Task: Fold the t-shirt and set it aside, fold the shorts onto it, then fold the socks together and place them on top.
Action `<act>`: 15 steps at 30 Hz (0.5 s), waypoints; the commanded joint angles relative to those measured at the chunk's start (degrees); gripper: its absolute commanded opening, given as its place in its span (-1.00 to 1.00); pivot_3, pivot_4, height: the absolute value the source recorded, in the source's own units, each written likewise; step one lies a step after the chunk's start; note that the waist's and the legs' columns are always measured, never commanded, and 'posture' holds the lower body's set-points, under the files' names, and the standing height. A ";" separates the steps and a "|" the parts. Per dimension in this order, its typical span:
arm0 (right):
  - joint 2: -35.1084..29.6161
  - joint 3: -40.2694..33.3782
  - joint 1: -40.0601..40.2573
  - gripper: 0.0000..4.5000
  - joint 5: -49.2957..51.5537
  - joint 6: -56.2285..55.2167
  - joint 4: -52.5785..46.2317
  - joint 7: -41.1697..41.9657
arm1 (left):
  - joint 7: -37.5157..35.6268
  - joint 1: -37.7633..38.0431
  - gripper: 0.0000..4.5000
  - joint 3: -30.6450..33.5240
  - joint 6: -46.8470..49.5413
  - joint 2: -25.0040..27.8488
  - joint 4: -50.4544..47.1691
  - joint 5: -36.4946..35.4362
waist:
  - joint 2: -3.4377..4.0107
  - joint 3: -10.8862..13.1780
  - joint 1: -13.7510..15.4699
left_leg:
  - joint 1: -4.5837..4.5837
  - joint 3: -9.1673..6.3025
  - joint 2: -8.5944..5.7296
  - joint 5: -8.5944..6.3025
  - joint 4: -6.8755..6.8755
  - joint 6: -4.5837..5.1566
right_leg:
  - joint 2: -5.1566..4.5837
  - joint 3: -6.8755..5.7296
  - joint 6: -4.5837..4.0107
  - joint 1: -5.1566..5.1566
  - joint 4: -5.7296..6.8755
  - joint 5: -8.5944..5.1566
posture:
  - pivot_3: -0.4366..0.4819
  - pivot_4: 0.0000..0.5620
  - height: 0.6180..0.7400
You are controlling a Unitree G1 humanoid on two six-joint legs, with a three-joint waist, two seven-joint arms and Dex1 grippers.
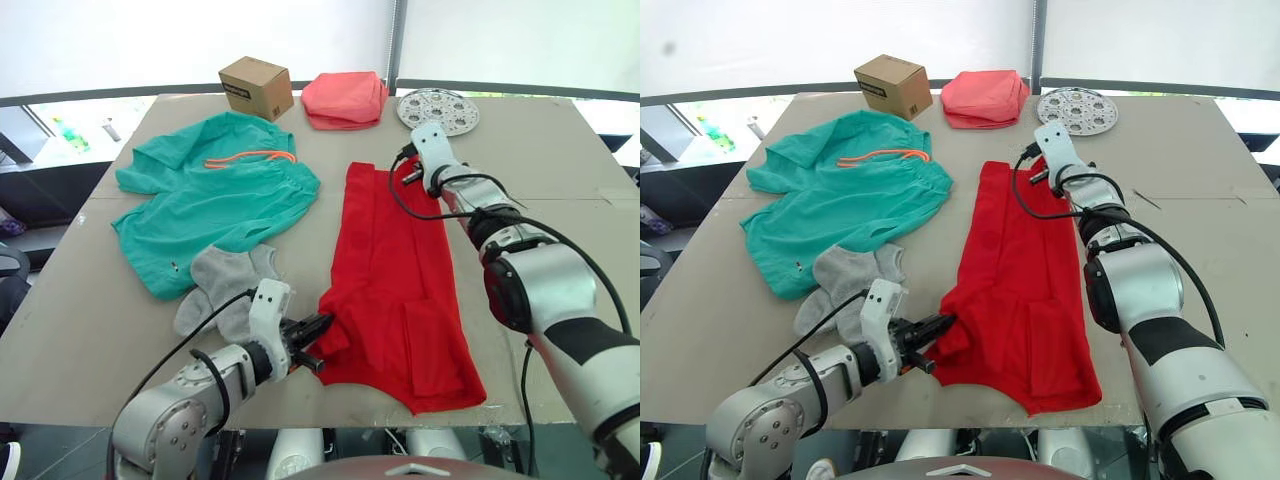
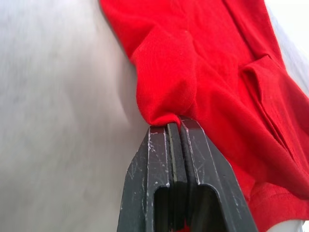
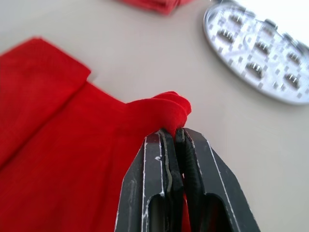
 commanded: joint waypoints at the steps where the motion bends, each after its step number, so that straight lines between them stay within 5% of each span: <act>1: -0.43 -1.02 -1.96 -1.00 0.24 -1.38 -1.43 1.09 | -0.16 0.07 -0.98 0.19 -0.01 1.46 -1.08 -0.80 | 0.00 0.00 -0.01 | 0.00 0.00 0.00 0.00 0.00 0.00 | 0.00 0.01 0.00 0.00 -0.01 0.00 | -0.05 -0.47 1.00; 3: -1.00 -1.94 -1.80 -1.00 0.97 -1.42 -1.67 1.59 | -1.43 0.65 -0.98 0.29 -0.80 3.52 -0.62 -0.41 | 0.00 0.00 0.00 | 0.00 0.00 0.00 0.00 0.00 0.00 | 0.00 -0.01 0.00 0.00 -0.01 0.00 | -0.05 -0.47 1.00; 5: -1.97 -2.80 -1.16 -0.52 1.80 -1.11 -2.23 2.30 | -3.61 1.06 -1.00 0.62 -3.05 6.06 0.59 0.42 | 0.01 0.02 0.01 | 0.00 -0.01 0.00 0.00 -0.02 0.00 | 0.00 -0.02 0.00 0.00 -0.01 0.00 | -0.05 -0.47 1.00; 6: -2.56 -3.13 -0.68 -0.29 2.18 -0.53 -2.66 2.78 | -4.75 0.84 -0.66 1.34 -4.43 7.09 1.61 0.63 | 0.01 0.02 0.14 | 0.00 -0.01 0.00 -0.01 -0.02 -0.01 | -0.01 -0.02 0.00 0.00 -0.01 0.00 | -0.05 -0.47 1.00; 9: -4.14 -3.82 1.45 0.34 3.80 2.26 -5.05 7.32 | -9.09 -0.88 -0.10 3.59 -8.65 8.97 3.46 -1.44 | 0.01 0.03 0.20 | -0.02 -0.04 -0.01 -0.01 -0.02 -0.02 | -0.05 -0.07 -0.01 0.00 -0.05 -0.01 | -0.05 -0.47 1.00; 12: -5.79 -3.84 6.57 0.35 6.49 8.64 -13.72 14.48 | -12.05 -4.05 0.48 7.75 -9.22 9.08 5.66 -7.24 | 0.01 0.03 0.19 | -0.06 -0.04 -0.01 -0.14 0.00 -0.23 | -0.08 -0.08 -0.02 0.03 -0.11 0.00 | -0.05 -0.47 1.00; 15: -7.87 -2.85 18.33 0.35 10.73 23.26 -37.41 20.80 | -13.43 -7.67 0.48 9.29 -7.35 10.98 9.12 -10.32 | 0.00 0.03 0.36 | -0.06 -0.04 -0.01 -0.10 0.00 -0.16 | -0.08 -0.08 0.00 0.04 -0.10 0.01 | -0.05 -0.47 1.00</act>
